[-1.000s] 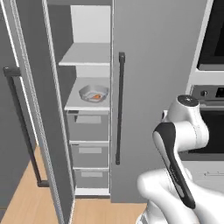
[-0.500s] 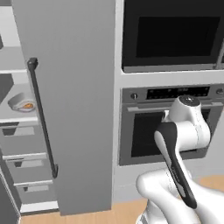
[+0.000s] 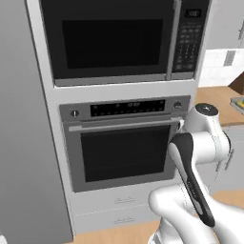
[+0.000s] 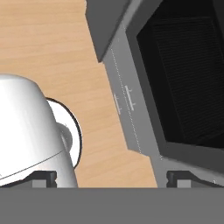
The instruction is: Take the meat container that has the chicken drumstick and place it on the second highest rack of the freezer. Then take the vegetable container that has the lemon wedge and corn and place it on the highest rack of the freezer.
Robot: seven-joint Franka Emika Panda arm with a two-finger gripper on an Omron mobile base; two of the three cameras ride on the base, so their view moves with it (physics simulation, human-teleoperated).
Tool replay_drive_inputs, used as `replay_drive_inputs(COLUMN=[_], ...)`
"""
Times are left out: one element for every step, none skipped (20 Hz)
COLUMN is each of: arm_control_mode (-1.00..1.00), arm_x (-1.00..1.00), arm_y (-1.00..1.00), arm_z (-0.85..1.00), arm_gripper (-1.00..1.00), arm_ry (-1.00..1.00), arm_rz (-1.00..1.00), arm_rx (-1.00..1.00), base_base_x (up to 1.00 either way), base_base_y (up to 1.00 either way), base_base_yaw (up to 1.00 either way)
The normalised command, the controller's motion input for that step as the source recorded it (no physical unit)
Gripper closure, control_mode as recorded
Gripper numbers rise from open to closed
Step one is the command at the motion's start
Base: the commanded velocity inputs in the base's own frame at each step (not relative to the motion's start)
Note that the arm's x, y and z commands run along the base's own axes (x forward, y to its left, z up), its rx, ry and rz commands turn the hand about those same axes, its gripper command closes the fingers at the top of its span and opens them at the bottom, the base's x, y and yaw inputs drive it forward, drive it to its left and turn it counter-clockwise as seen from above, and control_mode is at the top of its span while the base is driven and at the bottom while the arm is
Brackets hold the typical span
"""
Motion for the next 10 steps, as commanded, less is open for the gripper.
replay_drive_inputs(arm_control_mode=[1.00,1.00,1.00,1.00,1.00,1.00,1.00,1.00,1.00,1.00], arm_x=[0.00,0.00,0.00,0.00,0.00,0.00,0.00,0.00,0.00,0.00], arm_y=[0.00,0.00,0.00,0.00,0.00,0.00,0.00,0.00,0.00,0.00], arm_z=[0.00,0.00,0.00,0.00,0.00,0.00,0.00,0.00,0.00,0.00], arm_gripper=[-1.00,-1.00,-1.00,-1.00,-1.00,-1.00,-1.00,-1.00,-1.00,-1.00], arm_ry=[0.00,0.00,0.00,0.00,0.00,0.00,0.00,0.00,0.00,0.00], arm_rz=[0.00,0.00,0.00,0.00,0.00,0.00,0.00,0.00,0.00,0.00], arm_rx=[0.00,0.00,0.00,0.00,0.00,0.00,0.00,0.00,0.00,0.00], base_base_x=[0.04,0.06,0.13,0.14,0.18,0.22,0.23,0.26,0.26,0.27], base_base_y=[-1.00,-1.00,-1.00,-1.00,-1.00,-1.00,-1.00,-1.00,-1.00,-1.00], base_base_yaw=[-0.12,-0.12,-0.13,-0.12,-0.12,-0.12,-0.11,-0.10,-0.10,-0.13])
